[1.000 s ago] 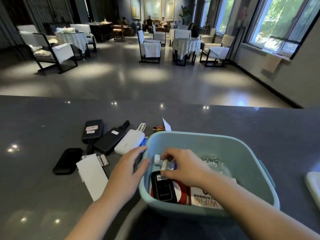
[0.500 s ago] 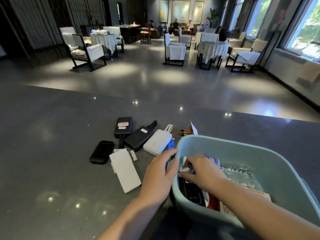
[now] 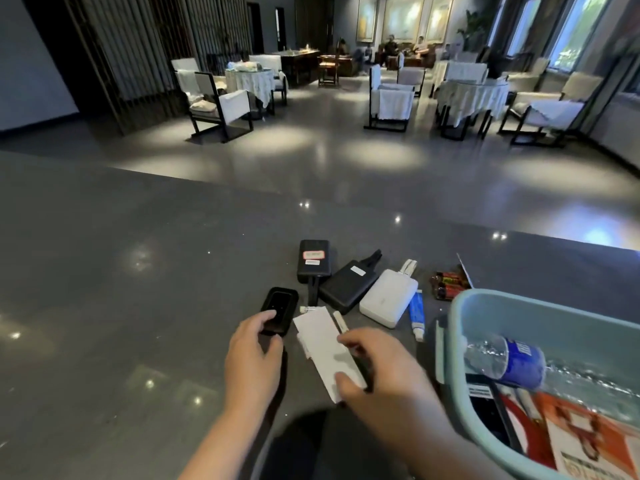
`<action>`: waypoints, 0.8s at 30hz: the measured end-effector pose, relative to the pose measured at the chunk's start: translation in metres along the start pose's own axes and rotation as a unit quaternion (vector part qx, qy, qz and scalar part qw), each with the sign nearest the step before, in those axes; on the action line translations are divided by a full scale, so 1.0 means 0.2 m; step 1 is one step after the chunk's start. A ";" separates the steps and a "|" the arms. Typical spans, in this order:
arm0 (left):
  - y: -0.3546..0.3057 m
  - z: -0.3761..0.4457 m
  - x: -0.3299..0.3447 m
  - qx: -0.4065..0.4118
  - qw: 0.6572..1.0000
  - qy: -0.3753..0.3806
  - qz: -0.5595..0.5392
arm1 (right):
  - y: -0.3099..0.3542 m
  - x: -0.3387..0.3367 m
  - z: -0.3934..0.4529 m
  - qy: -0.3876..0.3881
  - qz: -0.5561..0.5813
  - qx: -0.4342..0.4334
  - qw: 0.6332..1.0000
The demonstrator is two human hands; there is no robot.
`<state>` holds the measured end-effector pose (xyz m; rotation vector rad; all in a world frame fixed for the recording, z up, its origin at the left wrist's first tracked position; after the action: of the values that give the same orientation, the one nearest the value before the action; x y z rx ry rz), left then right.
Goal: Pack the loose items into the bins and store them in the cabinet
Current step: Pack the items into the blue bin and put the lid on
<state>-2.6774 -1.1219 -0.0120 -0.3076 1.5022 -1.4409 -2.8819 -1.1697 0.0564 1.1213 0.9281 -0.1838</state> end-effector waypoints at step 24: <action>0.12 0.31 0.21 0.040 0.981 0.128 0.139 | -0.13 0.14 0.10 -0.155 -0.015 0.120 0.981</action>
<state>-2.6392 -1.1852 -0.0409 0.1394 1.6147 -1.3465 -2.8691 -1.1899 0.0210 1.2571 0.6566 -0.4919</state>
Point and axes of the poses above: each hand's wrist, its own z-axis towards the middle knuckle, its own x-axis out of the palm, y = z × x, the point moved 10 cm from there along z, towards the middle knuckle, and after that the axes turned 4 degrees about -y, right-handed, at the moved point
